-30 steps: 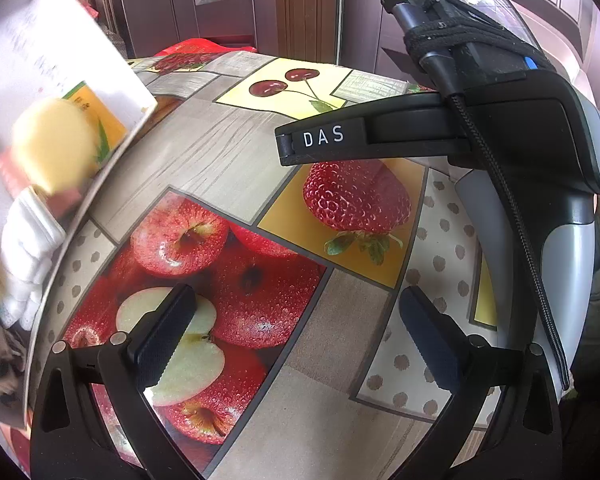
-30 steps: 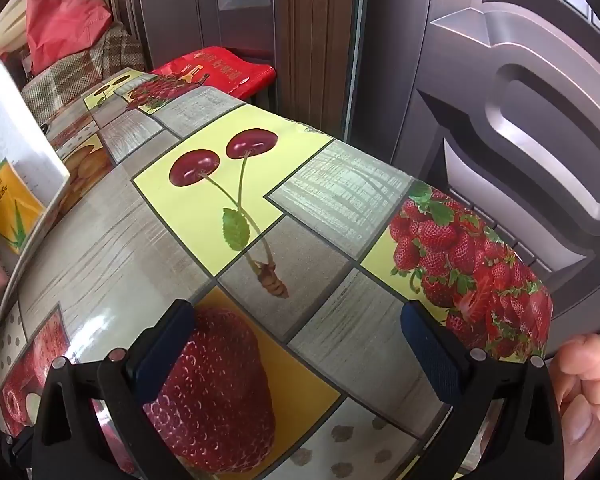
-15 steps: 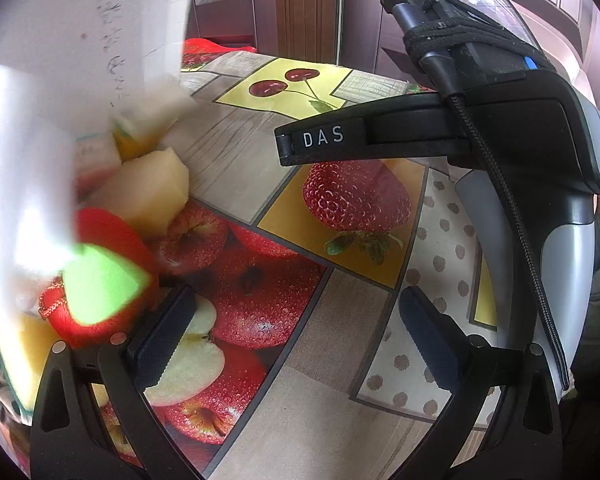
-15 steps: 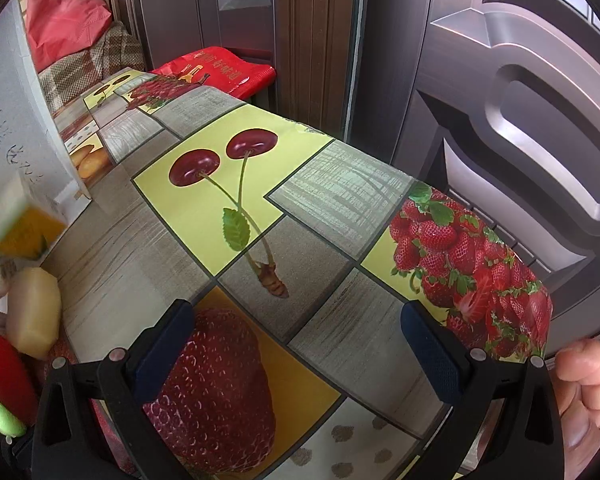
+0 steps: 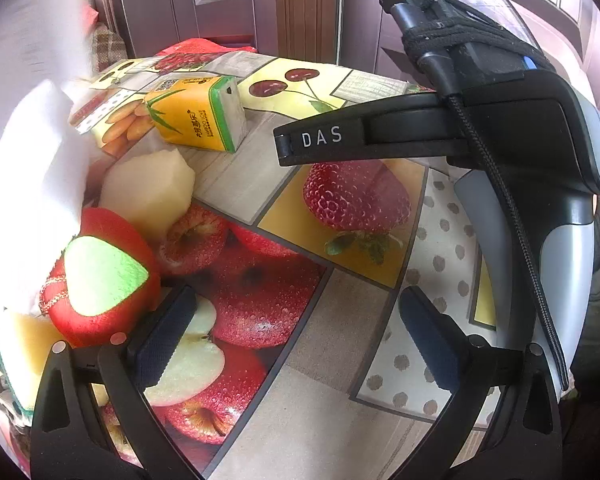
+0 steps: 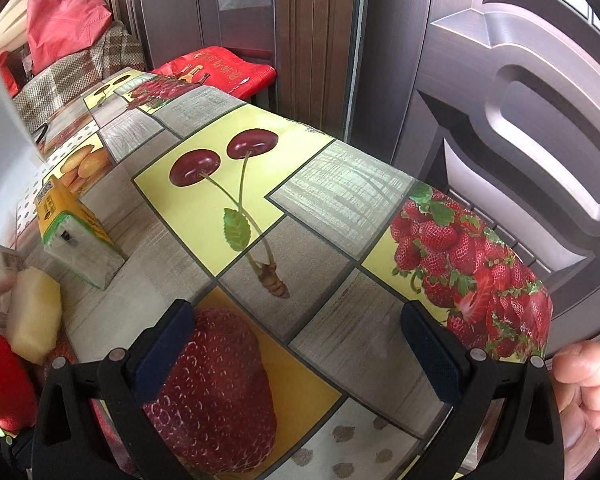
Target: Organize soft objects
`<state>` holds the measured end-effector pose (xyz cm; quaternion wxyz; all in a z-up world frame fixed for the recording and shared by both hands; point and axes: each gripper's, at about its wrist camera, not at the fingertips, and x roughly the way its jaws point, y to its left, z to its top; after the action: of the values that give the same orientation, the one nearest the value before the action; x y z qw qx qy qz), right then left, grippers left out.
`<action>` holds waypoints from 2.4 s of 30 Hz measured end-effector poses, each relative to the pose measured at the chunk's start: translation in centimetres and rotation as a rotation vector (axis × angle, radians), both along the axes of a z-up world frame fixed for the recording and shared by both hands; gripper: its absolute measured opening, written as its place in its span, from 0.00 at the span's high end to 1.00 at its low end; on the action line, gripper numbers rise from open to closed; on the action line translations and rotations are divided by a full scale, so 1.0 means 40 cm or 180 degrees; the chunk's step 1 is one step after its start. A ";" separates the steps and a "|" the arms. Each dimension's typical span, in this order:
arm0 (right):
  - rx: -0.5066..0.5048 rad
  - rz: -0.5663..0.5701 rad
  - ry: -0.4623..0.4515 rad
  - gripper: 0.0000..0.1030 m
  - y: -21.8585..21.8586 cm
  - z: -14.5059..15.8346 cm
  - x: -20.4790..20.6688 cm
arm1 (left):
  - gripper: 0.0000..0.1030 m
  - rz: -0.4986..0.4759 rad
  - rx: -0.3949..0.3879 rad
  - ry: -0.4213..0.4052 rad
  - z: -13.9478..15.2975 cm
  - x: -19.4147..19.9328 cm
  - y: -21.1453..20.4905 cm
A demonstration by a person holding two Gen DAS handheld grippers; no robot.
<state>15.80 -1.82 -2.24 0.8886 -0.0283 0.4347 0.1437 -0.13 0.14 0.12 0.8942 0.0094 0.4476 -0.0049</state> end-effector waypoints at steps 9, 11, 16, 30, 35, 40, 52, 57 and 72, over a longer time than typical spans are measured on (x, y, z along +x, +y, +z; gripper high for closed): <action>0.0001 -0.0001 0.0000 0.00 0.000 0.000 0.000 | 0.01 0.0000 0.0000 0.0000 0.000 0.000 0.000; 0.0001 -0.0001 0.0000 0.00 0.000 0.000 0.000 | 0.01 0.0000 0.0000 0.0000 0.000 0.000 0.000; 0.0001 0.0000 -0.0001 0.00 0.001 0.000 0.000 | 0.01 0.0000 0.0000 0.0000 0.000 0.000 0.000; 0.0001 -0.0002 0.0000 0.00 0.002 0.000 -0.001 | 0.01 0.0000 0.0000 0.0000 0.000 0.000 0.000; 0.0001 -0.0001 -0.0001 0.00 0.003 0.000 -0.001 | 0.01 0.0001 0.0000 0.0000 0.000 0.000 0.000; 0.0002 -0.0001 0.0000 0.00 0.002 0.000 -0.001 | 0.01 -0.0001 -0.0001 0.0001 0.000 0.000 0.000; 0.0002 -0.0001 -0.0001 0.00 0.002 0.000 -0.001 | 0.01 -0.0001 0.0000 -0.0001 -0.002 0.004 0.000; 0.0010 0.0000 -0.0001 0.00 0.003 0.000 0.000 | 0.01 0.0028 0.0011 -0.0012 0.000 0.002 -0.006; 0.0378 0.0340 0.0003 0.00 -0.024 0.018 -0.010 | 0.01 0.0759 0.0074 -0.1579 0.233 -0.402 0.125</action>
<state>15.38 -2.80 -1.54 0.8796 0.0014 0.4236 0.2164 -16.21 5.14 9.44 0.9705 -0.0322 0.2129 0.1081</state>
